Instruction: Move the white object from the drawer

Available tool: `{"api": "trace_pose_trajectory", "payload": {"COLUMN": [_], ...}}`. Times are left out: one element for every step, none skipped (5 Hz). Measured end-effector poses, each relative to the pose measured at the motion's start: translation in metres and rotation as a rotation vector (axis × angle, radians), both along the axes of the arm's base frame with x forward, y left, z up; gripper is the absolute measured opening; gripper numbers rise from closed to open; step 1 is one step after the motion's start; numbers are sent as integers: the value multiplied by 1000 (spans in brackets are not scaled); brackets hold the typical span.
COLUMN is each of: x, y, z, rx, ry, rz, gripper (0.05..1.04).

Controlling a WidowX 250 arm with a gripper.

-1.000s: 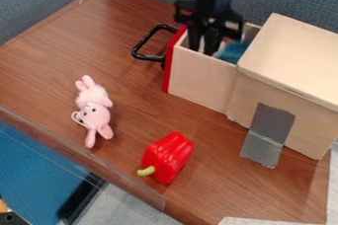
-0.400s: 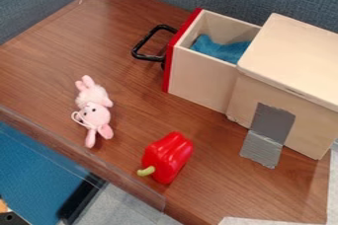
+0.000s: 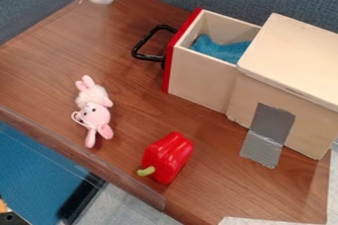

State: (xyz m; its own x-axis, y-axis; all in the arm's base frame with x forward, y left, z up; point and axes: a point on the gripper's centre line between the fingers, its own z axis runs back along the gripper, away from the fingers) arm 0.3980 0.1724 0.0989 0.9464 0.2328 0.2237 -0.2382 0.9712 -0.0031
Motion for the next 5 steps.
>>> {"api": "trace_pose_trajectory", "payload": {"x": [-8,-14,-16,-22,-25], "y": [10,20,21,28,25], "z": [-31,-45,-54,-52,-45], "rx": [-40,-66,-106,-146,-152], "ry": [-13,-9,3,-10,-12], "rz": [-67,-86,-88,-75,-112], "gripper": [186,186,220,475,783]}}
